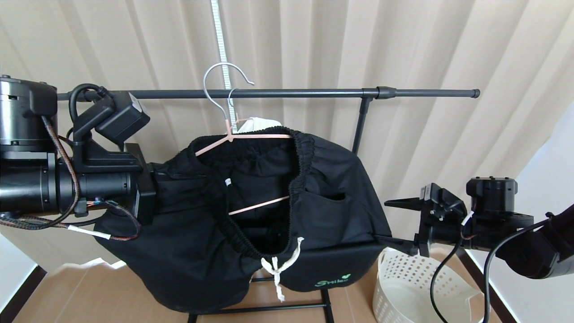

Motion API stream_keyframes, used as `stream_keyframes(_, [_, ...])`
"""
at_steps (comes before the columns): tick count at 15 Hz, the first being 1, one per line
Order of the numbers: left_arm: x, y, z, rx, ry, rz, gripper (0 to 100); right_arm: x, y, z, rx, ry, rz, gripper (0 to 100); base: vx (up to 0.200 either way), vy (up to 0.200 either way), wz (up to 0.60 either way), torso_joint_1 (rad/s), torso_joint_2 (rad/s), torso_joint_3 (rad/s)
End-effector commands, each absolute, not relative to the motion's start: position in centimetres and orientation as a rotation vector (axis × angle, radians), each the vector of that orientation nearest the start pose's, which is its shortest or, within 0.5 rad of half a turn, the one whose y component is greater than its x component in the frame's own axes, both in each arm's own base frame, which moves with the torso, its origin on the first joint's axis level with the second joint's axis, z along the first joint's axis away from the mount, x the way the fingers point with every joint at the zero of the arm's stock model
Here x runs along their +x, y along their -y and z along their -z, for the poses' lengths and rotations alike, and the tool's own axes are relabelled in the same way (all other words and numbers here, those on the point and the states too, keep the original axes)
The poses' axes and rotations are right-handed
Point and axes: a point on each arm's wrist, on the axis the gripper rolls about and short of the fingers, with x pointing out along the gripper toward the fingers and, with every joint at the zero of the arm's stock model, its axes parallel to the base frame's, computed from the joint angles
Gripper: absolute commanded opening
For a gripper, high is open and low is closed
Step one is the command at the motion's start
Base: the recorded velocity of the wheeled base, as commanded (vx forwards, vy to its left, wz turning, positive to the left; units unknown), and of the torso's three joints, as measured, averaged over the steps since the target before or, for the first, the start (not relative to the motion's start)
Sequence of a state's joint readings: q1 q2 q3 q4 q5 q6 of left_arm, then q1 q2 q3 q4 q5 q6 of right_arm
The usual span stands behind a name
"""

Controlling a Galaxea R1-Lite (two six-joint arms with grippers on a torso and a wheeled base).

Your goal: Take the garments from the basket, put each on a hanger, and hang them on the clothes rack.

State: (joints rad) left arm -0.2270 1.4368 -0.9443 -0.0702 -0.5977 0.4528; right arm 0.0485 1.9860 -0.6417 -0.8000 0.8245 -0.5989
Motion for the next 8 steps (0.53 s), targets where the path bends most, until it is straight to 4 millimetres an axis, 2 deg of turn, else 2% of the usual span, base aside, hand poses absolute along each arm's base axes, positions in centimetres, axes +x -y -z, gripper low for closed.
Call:
stream_keyframes(1, [23.2, 6.7, -23.9, 0.338, -0.242, 0.893, 0, 30.7, -3.3, -7.6, -0.352, -0.233, -0.979, 100, 0.000, 0.000, 0.00, 0.000, 0.00, 0.000])
stream_keyframes(8, [24.2, 6.9, -24.0, 0.300, -0.238, 0.878, 0, 27.9, -5.1, -9.8, -0.414, -0.142, -1.062, 100, 0.000, 0.000, 0.00, 0.000, 0.00, 0.000])
